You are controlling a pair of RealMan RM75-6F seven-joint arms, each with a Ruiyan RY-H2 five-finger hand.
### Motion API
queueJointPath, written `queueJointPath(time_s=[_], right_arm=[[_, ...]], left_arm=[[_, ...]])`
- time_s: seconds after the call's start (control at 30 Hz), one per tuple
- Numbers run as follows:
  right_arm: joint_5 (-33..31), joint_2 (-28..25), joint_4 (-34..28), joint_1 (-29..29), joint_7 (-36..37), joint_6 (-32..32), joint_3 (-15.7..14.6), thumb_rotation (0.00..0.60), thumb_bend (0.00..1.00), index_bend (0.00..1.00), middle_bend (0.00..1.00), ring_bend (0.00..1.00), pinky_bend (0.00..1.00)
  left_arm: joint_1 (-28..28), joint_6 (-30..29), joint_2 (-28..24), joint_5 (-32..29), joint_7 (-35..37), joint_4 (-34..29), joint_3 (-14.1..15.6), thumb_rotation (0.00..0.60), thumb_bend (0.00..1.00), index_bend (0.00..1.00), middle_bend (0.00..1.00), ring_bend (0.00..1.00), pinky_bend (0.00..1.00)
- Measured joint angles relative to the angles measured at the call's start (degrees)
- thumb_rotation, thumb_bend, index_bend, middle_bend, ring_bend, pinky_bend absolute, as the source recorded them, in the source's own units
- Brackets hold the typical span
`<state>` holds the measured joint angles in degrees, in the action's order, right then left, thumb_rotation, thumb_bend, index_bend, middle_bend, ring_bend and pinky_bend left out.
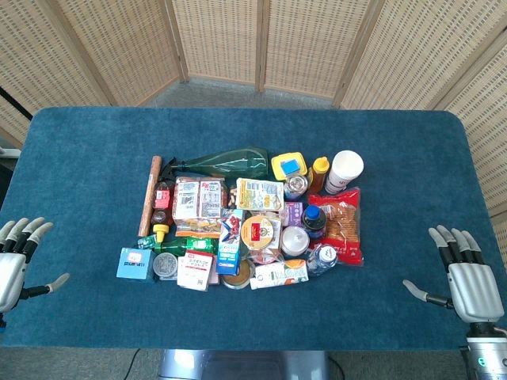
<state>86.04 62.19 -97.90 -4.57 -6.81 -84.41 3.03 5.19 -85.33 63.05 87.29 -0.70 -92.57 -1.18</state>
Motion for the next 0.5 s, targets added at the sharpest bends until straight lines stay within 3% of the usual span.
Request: queueJointPath(time_s=[0.5], right_arm=[[0.7, 0.5, 0.5, 0.1, 0.5, -0.6, 0.0, 0.213, 0.1, 0.0, 0.0, 0.0, 0.0]], left_arm=[[-0.1, -0.8, 0.5, 1.6, 1.1, 0.5, 0.2, 0.43, 0.07, 0.1, 0.12, 0.08, 0.0]])
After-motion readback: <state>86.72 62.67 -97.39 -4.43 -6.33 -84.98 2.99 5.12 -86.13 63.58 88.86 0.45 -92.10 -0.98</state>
